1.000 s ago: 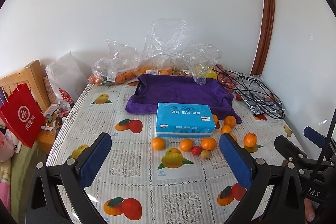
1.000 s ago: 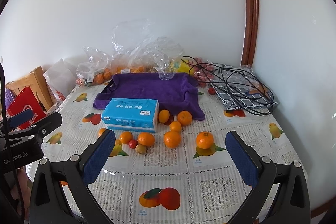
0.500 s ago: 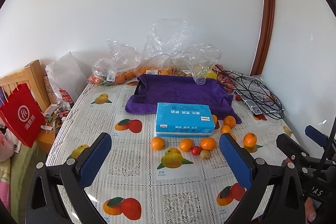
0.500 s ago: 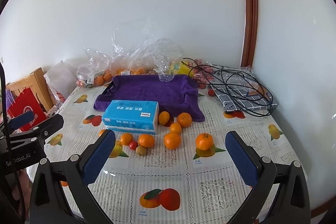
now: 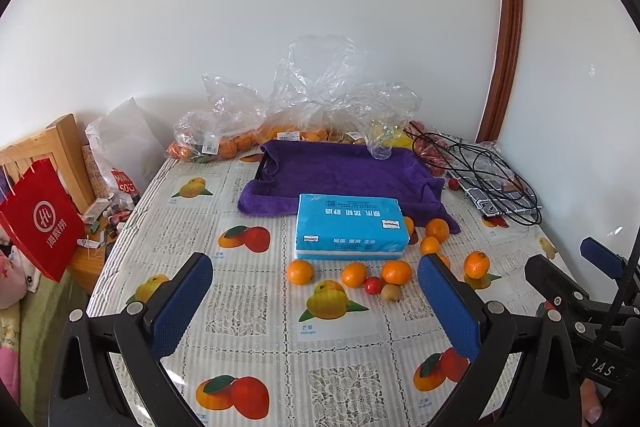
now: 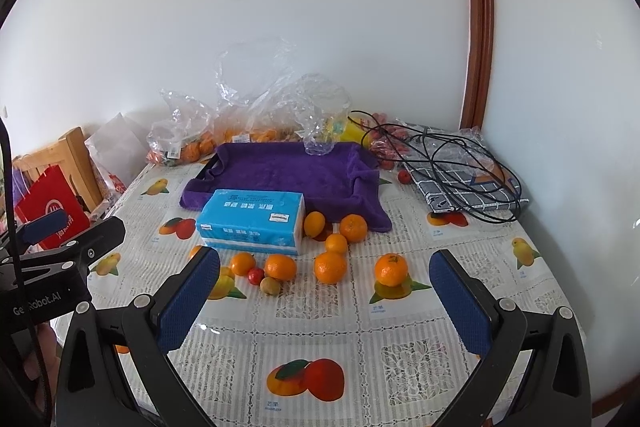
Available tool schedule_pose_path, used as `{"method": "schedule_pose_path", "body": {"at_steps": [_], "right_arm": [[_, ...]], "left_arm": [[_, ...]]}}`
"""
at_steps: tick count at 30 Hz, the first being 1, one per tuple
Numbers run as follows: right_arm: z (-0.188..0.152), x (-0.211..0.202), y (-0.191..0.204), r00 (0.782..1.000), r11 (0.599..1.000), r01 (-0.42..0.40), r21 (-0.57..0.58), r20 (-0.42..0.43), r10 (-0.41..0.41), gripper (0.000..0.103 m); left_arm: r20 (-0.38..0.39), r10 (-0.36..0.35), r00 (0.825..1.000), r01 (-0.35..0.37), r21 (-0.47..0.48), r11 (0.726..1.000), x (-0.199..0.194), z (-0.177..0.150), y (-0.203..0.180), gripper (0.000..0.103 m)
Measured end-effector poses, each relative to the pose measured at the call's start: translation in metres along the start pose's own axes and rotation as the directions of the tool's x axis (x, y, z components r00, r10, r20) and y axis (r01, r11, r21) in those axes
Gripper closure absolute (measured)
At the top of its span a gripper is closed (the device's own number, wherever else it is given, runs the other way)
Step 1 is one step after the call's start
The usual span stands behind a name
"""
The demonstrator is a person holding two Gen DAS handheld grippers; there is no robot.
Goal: Organize fruits
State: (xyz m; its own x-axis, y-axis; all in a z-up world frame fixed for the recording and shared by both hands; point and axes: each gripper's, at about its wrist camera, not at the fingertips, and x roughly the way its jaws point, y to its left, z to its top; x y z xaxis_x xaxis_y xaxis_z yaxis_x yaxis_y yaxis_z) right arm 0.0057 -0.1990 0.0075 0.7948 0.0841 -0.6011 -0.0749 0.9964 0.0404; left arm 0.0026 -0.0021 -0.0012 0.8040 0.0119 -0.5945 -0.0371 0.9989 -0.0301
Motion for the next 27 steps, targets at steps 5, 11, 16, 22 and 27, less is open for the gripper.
{"method": "schedule_pose_path", "body": {"at_steps": [5, 11, 16, 22, 27], "right_arm": [[-0.001, 0.003, 0.002, 1.000, 1.000, 0.003, -0.013, 0.001, -0.003, 0.000], [0.000, 0.017, 0.005, 1.000, 1.000, 0.012, -0.027, -0.009, -0.012, 0.000], [-0.001, 0.034, 0.002, 1.000, 1.000, 0.001, 0.000, -0.031, -0.001, 0.000], [-0.003, 0.056, -0.011, 0.999, 1.000, 0.003, 0.027, -0.051, -0.002, 0.000], [-0.012, 0.080, -0.026, 0.998, 0.999, -0.002, 0.052, -0.068, 0.006, 0.000]], "left_arm": [[0.010, -0.013, 1.000, 0.013, -0.011, 1.000, 0.003, -0.003, 0.003, 0.000], [0.009, -0.005, 1.000, 0.006, -0.037, 0.999, 0.022, -0.001, 0.008, 0.000], [-0.001, 0.001, 1.000, -0.001, -0.001, 1.000, 0.039, -0.002, 0.010, 0.000], [-0.036, -0.048, 0.998, 0.046, -0.054, 0.997, 0.063, -0.005, 0.022, 0.000], [-0.077, -0.018, 0.997, 0.013, -0.060, 0.998, 0.088, -0.010, 0.025, 0.000]]}}
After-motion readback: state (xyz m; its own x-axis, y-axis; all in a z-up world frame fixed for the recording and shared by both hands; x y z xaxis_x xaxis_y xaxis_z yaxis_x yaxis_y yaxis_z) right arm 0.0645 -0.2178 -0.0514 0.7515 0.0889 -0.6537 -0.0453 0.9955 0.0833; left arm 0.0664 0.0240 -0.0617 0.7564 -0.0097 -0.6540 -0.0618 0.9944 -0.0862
